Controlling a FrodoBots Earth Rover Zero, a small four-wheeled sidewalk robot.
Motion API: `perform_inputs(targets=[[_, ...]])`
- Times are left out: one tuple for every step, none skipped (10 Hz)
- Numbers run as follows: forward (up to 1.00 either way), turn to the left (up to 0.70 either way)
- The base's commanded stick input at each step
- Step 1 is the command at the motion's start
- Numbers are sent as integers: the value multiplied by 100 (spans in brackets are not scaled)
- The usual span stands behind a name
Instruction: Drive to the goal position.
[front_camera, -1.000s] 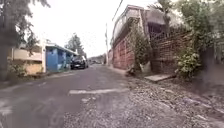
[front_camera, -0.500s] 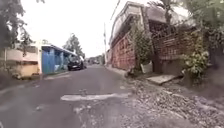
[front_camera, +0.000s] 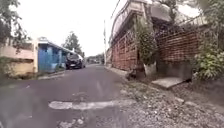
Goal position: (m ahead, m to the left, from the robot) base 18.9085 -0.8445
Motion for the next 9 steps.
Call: perform_inputs(targets=[[70, 2], [70, 35], [70, 35], [70, 35], [70, 35], [70, 35], [54, 0], [34, 0], [14, 0]])
